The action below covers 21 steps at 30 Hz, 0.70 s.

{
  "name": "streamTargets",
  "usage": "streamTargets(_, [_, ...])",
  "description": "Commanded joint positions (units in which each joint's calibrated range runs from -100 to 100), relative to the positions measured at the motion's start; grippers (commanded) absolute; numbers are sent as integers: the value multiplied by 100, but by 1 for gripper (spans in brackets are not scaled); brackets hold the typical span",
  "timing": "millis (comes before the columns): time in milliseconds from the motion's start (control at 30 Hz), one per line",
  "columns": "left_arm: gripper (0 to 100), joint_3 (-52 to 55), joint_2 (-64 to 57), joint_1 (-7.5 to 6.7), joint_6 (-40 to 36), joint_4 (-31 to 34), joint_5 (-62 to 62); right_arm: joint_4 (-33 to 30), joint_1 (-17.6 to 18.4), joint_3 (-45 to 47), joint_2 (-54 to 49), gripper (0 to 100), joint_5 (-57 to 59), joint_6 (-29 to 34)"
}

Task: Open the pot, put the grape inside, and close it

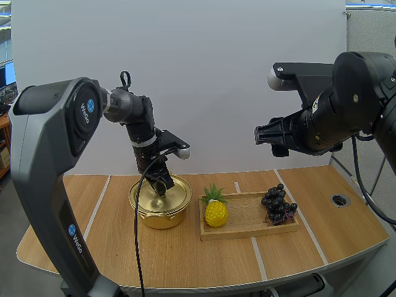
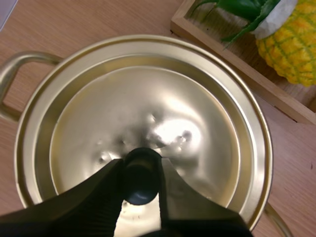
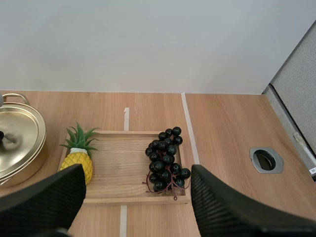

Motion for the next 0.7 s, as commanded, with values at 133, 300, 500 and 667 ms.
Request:
streamTargets(133, [0, -30, -282, -12, -118, 25, -42, -26, 9, -66, -16, 100, -55, -13])
streamTargets(300, [0, -371, -1078, -12, -191, 70, 174, -26, 9, -66, -16, 100, -55, -13])
streamTargets(500, [0, -1321, -2088, -12, -526, 439, 279, -26, 9, -66, -16, 100, -55, -13])
streamTargets(667, [0, -2485, -2683, -12, -831, 531, 299, -26, 9, -66, -16, 100, -55, -13])
